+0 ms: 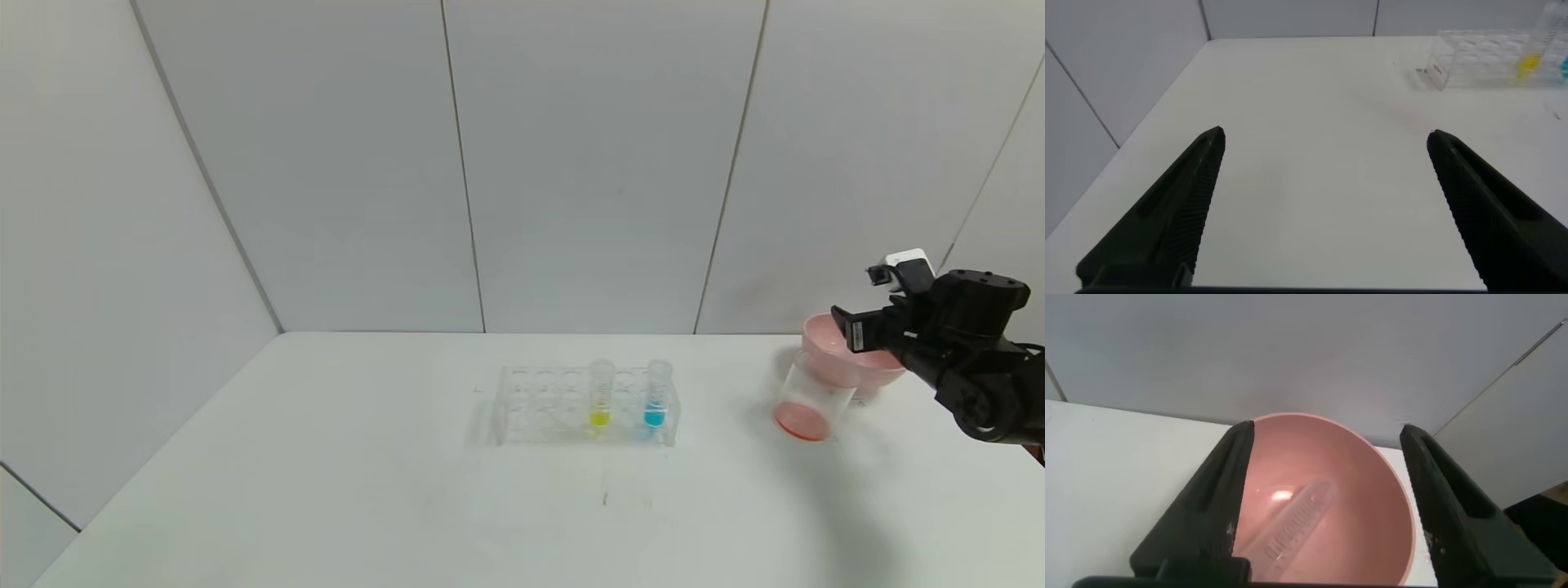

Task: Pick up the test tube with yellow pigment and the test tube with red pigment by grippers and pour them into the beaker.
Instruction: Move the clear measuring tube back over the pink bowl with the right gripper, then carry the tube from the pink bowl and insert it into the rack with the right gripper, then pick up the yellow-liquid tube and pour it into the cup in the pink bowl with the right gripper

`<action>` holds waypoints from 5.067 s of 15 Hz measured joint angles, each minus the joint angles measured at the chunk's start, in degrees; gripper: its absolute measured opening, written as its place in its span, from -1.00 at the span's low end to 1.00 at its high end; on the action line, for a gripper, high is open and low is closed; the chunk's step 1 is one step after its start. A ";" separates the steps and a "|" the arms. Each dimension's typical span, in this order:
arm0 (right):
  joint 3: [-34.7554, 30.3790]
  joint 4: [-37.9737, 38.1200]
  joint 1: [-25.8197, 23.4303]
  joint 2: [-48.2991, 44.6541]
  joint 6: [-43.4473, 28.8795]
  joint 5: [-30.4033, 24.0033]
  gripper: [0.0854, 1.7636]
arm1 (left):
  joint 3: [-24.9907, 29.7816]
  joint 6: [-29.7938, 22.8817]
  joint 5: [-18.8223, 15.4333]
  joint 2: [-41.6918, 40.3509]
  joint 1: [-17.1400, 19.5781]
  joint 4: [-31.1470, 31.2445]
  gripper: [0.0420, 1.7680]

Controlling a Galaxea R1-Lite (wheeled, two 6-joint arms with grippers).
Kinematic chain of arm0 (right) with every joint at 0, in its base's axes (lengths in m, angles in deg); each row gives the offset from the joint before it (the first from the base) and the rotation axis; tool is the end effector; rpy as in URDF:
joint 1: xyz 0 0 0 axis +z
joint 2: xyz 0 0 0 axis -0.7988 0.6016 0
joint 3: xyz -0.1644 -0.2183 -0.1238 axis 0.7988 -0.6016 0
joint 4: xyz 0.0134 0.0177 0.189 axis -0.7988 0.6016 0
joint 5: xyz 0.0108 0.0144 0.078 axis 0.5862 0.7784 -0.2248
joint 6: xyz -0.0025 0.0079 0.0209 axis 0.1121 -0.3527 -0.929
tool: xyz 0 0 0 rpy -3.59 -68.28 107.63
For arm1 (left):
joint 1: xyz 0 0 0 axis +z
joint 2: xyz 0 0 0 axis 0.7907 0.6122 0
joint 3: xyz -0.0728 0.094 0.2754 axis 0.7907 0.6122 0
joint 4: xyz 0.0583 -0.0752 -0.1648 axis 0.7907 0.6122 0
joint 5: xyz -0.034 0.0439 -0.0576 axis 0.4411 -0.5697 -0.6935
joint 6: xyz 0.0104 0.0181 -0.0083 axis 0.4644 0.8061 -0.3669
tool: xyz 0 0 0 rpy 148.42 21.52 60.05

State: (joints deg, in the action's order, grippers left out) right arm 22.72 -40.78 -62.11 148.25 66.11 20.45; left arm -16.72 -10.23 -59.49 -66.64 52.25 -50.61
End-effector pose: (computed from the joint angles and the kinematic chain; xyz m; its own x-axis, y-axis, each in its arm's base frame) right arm 0.4044 -0.0659 0.1074 0.9692 -0.2062 -0.1345 0.1589 0.9413 -0.2979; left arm -0.0228 -0.0001 0.0756 1.0000 -0.0017 0.0012 0.0017 1.0000 -0.0001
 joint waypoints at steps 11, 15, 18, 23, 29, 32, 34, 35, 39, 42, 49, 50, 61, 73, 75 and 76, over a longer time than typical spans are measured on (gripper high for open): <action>-0.09 25.56 9.42 -24.04 -25.09 4.72 0.81 | 0.00 0.00 0.00 0.00 0.00 0.00 1.00; -4.66 36.33 25.87 -36.83 -33.38 10.50 0.86 | 0.00 0.00 0.00 0.00 0.00 0.00 1.00; -11.34 35.85 42.52 -41.84 -34.91 21.20 0.89 | 0.00 0.00 0.02 0.00 0.00 0.00 1.00; -22.99 16.62 57.66 -34.87 -35.62 36.33 0.91 | 0.00 0.00 0.00 0.00 0.00 0.00 1.00; -20.08 9.58 61.93 -18.58 -35.22 38.06 0.92 | 0.00 0.00 0.00 0.00 0.00 0.00 1.00; -13.35 9.72 61.34 -12.57 -33.35 37.91 0.92 | 0.00 0.00 0.00 0.00 0.00 0.00 1.00; -9.65 9.98 60.42 -8.98 -32.54 37.58 0.92 | 0.00 0.00 0.00 0.00 0.00 0.00 1.00; -8.55 9.98 59.97 -7.50 -32.45 37.49 0.92 | 0.00 0.00 0.02 0.00 0.00 0.00 1.00; -6.84 9.98 57.73 -3.67 -32.49 35.43 0.92 | 0.00 0.00 0.00 0.00 0.00 0.00 1.00; -4.97 10.02 55.81 -2.17 -32.49 34.57 0.92 | 0.00 0.00 0.00 0.00 0.00 0.02 1.00; 3.94 12.97 54.37 3.22 -32.49 34.47 0.92 | 0.00 0.02 0.00 0.00 0.00 0.00 1.00; 4.46 13.00 54.19 3.75 -32.48 34.47 0.92 | 0.00 0.00 0.00 0.00 0.00 0.00 1.00; 7.90 13.79 51.29 6.47 -32.59 31.78 0.93 | 0.00 0.00 0.02 0.00 0.00 0.00 1.00; 8.12 13.80 51.40 7.01 -32.56 31.93 -0.49 | 0.00 0.00 0.00 0.00 0.00 0.00 1.00; 8.12 13.79 51.43 7.00 -32.56 32.00 -0.49 | 0.00 0.00 0.00 0.00 0.00 0.00 1.00; 8.12 13.74 51.43 6.97 -32.56 32.11 -0.49 | 0.00 0.00 0.00 0.00 0.00 0.00 1.00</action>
State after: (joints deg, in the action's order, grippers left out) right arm 30.84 -27.04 -10.68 155.22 33.55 52.56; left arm -16.72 -10.23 -59.49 -66.64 52.25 -50.61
